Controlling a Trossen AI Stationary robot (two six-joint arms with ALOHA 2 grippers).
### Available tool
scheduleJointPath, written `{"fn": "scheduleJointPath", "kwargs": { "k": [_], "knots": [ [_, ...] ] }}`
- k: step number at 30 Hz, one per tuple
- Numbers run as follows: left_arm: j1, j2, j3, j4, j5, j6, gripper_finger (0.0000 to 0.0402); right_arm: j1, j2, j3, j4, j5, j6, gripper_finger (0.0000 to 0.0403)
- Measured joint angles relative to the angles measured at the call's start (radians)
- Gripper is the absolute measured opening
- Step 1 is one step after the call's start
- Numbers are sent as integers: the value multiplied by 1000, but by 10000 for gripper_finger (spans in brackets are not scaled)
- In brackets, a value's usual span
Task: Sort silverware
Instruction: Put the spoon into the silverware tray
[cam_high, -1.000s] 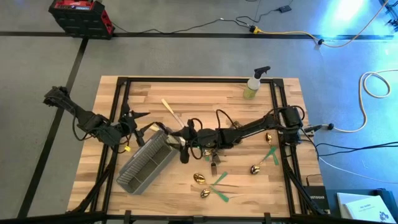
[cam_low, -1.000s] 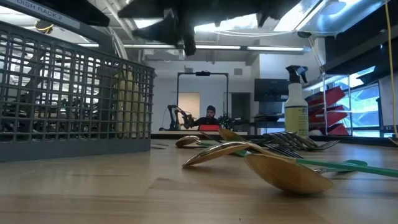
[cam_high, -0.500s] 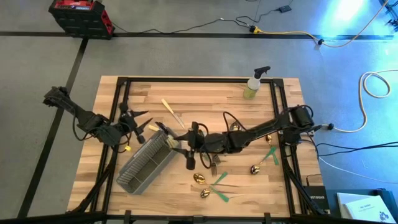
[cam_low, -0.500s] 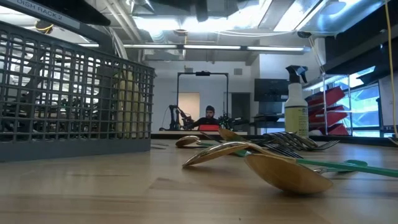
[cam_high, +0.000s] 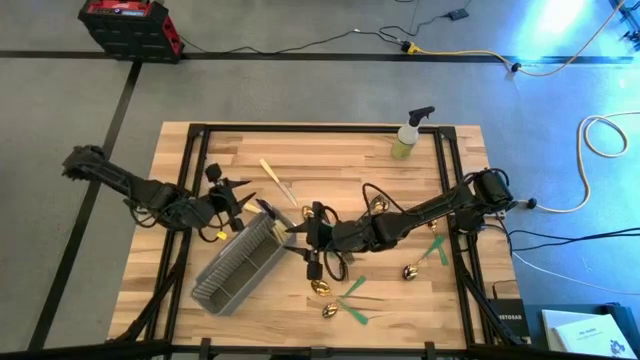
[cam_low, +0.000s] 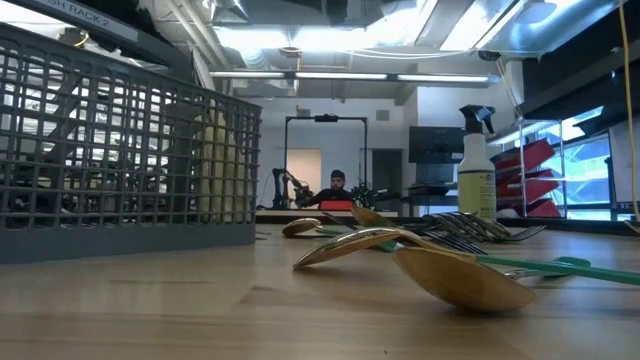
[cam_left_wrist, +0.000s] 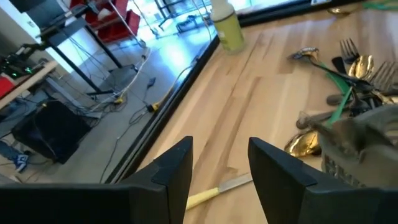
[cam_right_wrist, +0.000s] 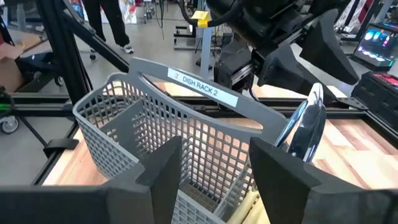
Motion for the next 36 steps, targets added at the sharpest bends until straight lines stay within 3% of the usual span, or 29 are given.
{"fn": "scheduleJointPath", "kwargs": {
  "k": [9, 22, 25, 31, 36],
  "knots": [
    [17, 3, 0, 37, 0, 39, 140, 0, 0, 0, -11, 0, 0, 169],
    [16, 2, 38, 82, -17, 261, 140, 0, 0, 0, -25, 0, 1, 169],
    [16, 2, 38, 81, 14, 279, 140, 0, 0, 1, -25, 0, 1, 169],
    [16, 2, 38, 82, 172, 379, 140, 0, 0, 1, -25, 0, 1, 169],
    [16, 2, 39, 86, 174, 420, 140, 0, 0, 1, -25, 0, 1, 169]
  ]
}}
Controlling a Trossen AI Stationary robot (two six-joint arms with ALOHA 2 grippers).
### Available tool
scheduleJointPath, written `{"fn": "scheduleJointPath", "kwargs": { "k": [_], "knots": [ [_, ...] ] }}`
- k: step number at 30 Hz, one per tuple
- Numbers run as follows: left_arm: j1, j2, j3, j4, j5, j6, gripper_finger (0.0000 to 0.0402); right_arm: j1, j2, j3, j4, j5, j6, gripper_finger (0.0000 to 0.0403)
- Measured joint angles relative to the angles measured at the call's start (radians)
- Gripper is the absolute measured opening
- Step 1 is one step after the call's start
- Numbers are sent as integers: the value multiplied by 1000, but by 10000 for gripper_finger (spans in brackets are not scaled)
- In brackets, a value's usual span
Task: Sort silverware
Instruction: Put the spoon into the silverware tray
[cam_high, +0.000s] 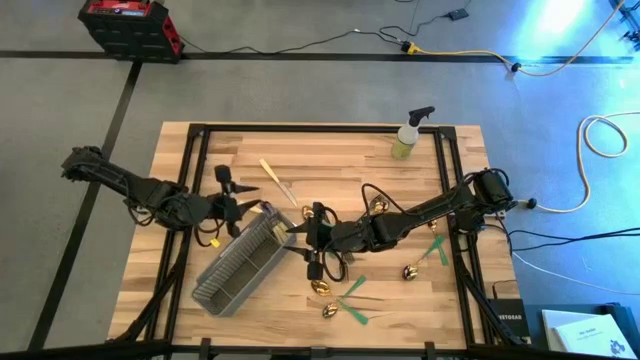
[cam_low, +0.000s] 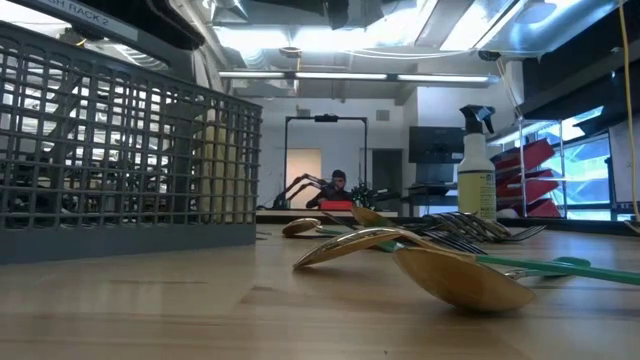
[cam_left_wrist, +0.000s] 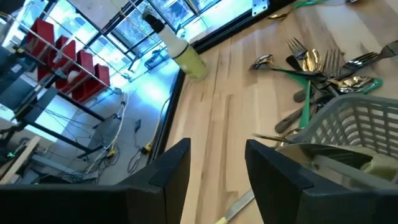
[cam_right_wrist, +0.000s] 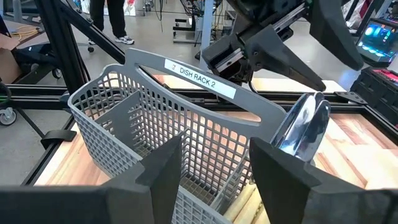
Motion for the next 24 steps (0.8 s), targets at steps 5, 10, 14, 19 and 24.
{"fn": "scheduleJointPath", "kwargs": {
  "k": [5, 10, 14, 19, 24],
  "knots": [
    [0, 1, 0, 39, -11, 15, 140, 0, 0, 0, -10, 0, 0, 170],
    [0, 1, 0, 69, -23, 36, 140, 0, 0, 0, -75, 0, 4, 170],
    [-1, 1, 0, 110, -26, 46, 140, 3, -3, 1, -205, -13, 40, 170],
    [-22, 0, 0, 190, -27, 173, 140, 55, -21, 1, -334, -1, 74, 170],
    [-53, 1, 0, 327, -25, 324, 140, 125, -22, 1, -449, -10, 104, 170]
  ]
}}
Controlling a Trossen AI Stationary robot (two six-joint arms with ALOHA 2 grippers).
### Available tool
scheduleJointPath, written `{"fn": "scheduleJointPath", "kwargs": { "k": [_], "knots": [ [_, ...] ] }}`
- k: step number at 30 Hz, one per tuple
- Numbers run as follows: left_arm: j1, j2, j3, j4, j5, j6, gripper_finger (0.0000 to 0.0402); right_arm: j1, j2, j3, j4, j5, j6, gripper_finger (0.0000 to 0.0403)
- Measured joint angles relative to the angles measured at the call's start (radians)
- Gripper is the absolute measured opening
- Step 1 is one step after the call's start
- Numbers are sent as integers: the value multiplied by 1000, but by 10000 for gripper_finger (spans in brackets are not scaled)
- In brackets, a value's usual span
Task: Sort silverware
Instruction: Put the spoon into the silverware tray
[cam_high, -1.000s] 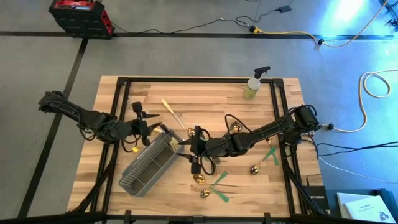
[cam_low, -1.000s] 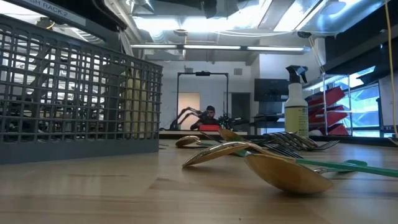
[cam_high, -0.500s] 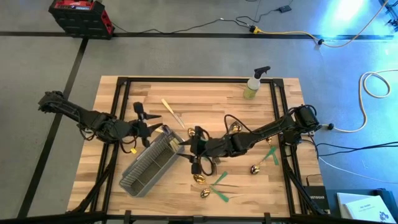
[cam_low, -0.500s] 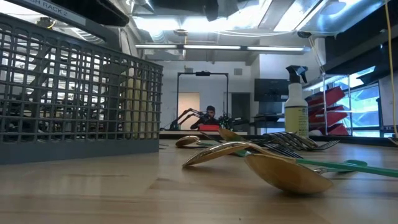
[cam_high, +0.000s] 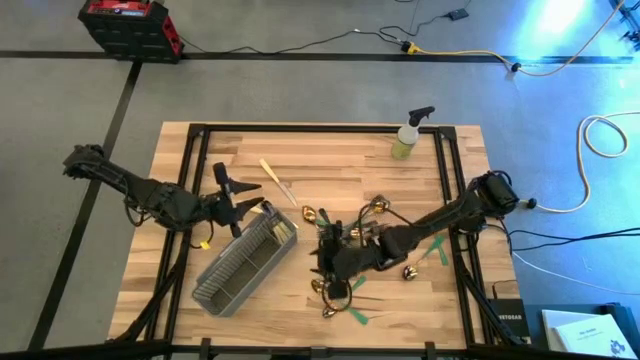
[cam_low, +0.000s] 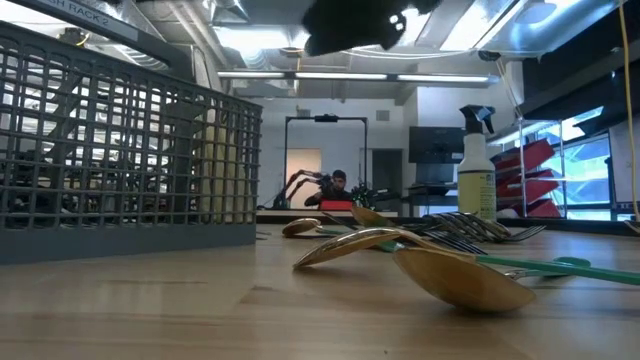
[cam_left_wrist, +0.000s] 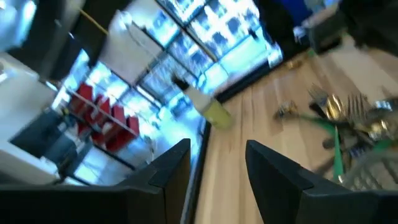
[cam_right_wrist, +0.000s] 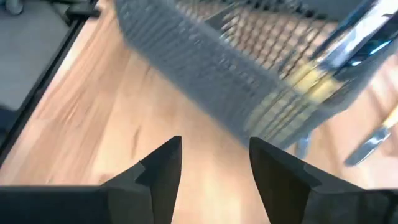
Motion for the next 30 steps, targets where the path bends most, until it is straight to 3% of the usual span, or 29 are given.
{"fn": "scheduleJointPath", "kwargs": {
  "k": [6, 9, 13, 19, 25, 30],
  "knots": [
    [-52, 0, 0, 37, 104, 21, 140, 67, 7, 0, -47, -30, 55, 170],
    [-84, 0, 0, 42, 204, 22, 140, 92, 20, 0, -47, -67, 66, 170],
    [-132, 0, 0, 100, 360, 17, 140, 113, 41, 0, -72, -90, 214, 170],
    [-177, 8, 0, 132, 564, -168, 140, 112, 104, 0, -184, -99, 464, 170],
    [-195, 61, 0, 115, 596, -433, 140, 109, 164, -1, -156, -113, 546, 170],
    [-195, 119, 0, 111, 651, -513, 140, 111, 170, -1, -150, -126, 626, 170]
  ]
}}
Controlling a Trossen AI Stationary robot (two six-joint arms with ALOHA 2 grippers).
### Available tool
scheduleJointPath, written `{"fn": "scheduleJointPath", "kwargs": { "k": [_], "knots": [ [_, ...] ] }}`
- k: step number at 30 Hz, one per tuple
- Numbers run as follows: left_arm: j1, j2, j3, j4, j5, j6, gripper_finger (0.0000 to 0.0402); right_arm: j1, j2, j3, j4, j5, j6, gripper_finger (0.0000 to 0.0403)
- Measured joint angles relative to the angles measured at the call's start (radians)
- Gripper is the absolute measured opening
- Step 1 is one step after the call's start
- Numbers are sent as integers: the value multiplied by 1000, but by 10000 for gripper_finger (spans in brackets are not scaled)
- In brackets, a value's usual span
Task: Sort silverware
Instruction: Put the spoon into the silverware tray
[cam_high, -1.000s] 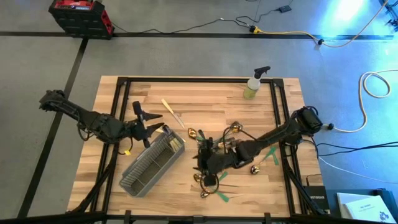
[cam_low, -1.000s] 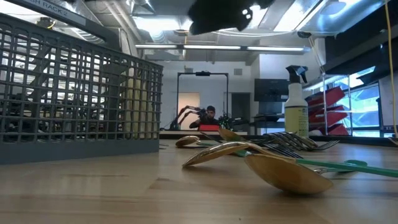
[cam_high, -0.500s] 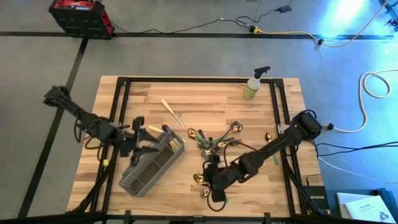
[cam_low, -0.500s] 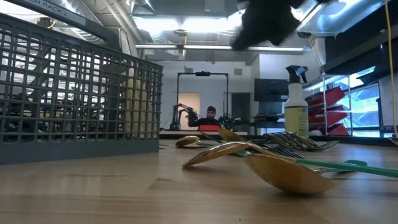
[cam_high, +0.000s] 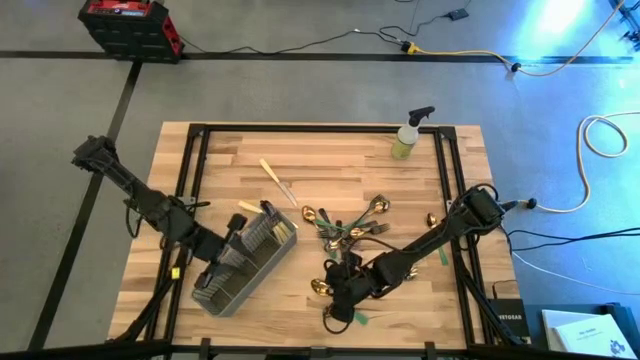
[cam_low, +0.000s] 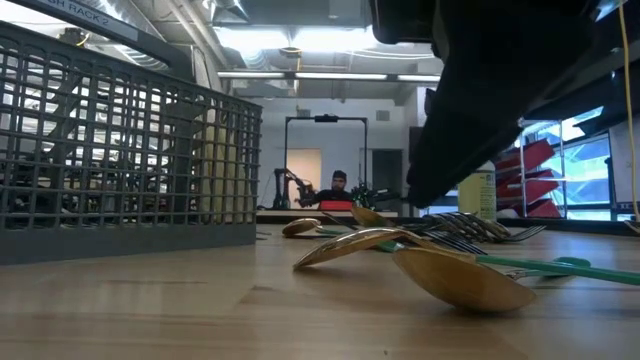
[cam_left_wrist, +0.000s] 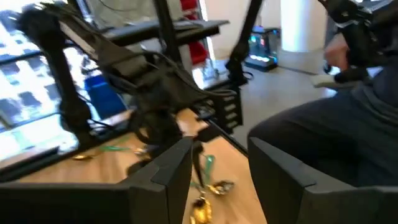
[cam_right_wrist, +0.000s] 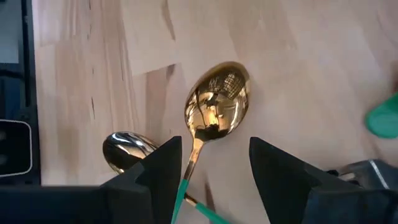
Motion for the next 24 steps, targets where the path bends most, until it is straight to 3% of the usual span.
{"fn": "scheduleJointPath", "kwargs": {
  "k": [9, 19, 24],
  "knots": [
    [-7, 57, 0, 100, 234, -117, 140, 6, 0, 0, 3, 22, 53, 170],
    [-65, 61, -42, 134, 299, -30, 140, 6, 0, 0, 13, 47, 111, 170],
    [-74, 62, -55, 121, 307, -65, 140, 6, 0, 0, 87, 57, 100, 170]
  ]
}}
